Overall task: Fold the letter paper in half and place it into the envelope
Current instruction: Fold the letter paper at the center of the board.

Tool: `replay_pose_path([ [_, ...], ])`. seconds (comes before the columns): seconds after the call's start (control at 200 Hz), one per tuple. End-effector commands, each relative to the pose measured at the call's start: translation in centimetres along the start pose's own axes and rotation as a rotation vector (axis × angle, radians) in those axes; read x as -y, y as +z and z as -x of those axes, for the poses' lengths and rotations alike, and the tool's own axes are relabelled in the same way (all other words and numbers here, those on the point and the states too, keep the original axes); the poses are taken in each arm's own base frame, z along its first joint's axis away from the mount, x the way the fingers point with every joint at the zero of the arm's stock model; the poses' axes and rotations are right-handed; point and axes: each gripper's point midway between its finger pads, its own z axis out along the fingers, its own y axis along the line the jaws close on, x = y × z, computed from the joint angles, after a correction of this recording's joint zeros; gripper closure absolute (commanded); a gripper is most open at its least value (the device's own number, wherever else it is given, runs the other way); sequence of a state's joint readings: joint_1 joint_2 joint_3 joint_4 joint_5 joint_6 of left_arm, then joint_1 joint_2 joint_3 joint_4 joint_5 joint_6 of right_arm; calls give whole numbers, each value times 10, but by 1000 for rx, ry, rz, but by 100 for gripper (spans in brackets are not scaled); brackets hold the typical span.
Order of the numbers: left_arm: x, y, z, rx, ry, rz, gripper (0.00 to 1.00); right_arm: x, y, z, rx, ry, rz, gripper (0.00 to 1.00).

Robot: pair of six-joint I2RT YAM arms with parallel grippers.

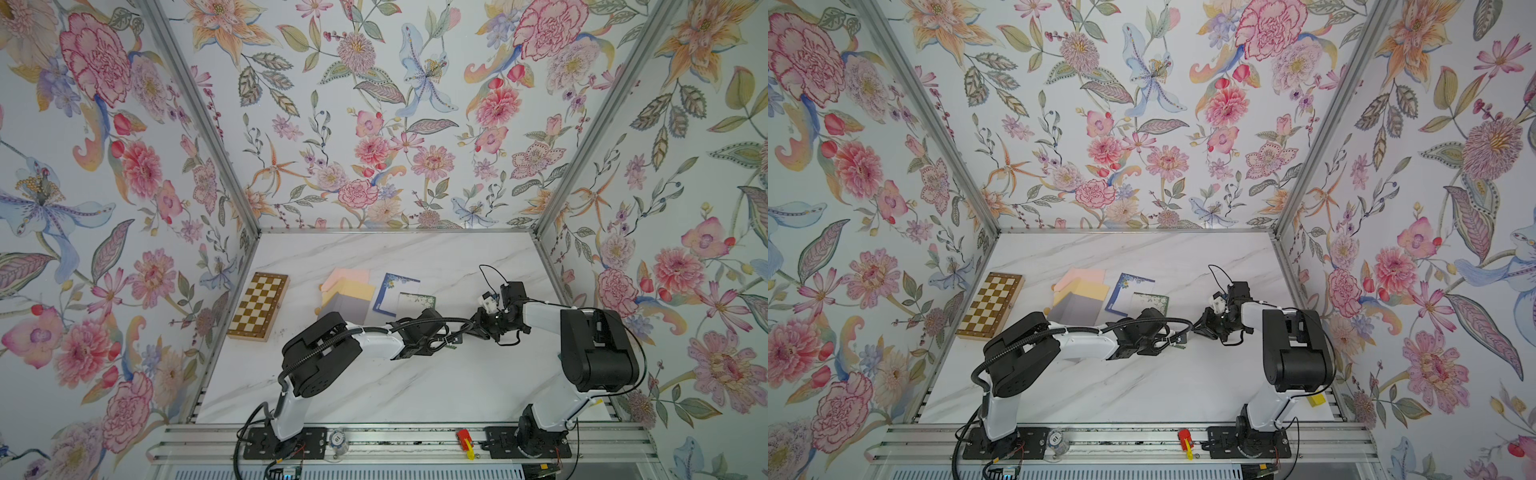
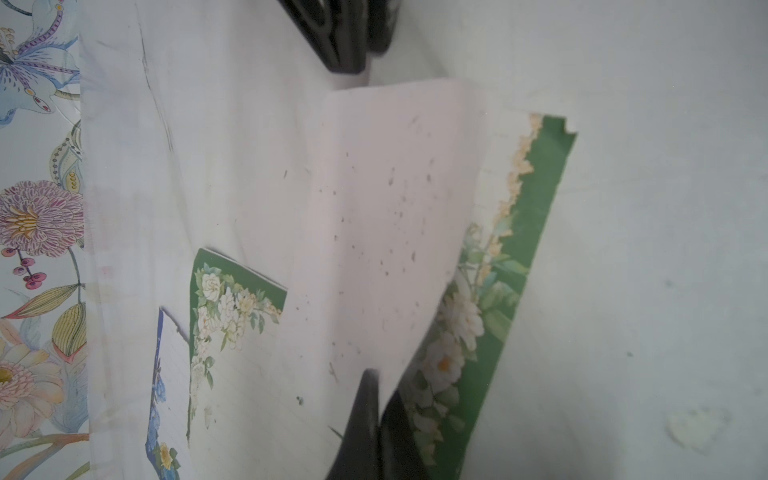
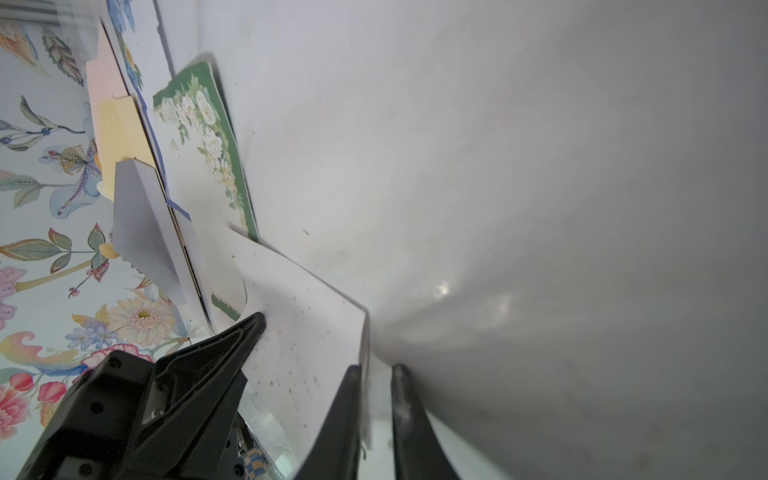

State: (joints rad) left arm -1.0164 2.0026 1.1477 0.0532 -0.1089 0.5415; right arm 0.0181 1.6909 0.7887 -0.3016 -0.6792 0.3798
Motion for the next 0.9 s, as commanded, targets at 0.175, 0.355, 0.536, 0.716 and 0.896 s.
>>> replay_pose_path([
  [0.175, 17, 2, -15, -18, -23, -46, 100, -12, -14, -21, 2, 9, 40, 72],
  [0.355, 17, 0, -14, 6, -24, -36, 100, -23, -9, -23, 1, 23, 113, 65],
  [0.536, 19, 1, -14, 5, -28, -42, 100, -33, -1, -23, -13, 18, 152, 64],
  [0.716, 20, 2, -14, 6, -28, -44, 100, -36, 5, -23, -21, 17, 159, 65],
  [0.896, 20, 3, -13, 10, -35, -45, 100, -36, 6, -25, -25, 18, 154, 66],
])
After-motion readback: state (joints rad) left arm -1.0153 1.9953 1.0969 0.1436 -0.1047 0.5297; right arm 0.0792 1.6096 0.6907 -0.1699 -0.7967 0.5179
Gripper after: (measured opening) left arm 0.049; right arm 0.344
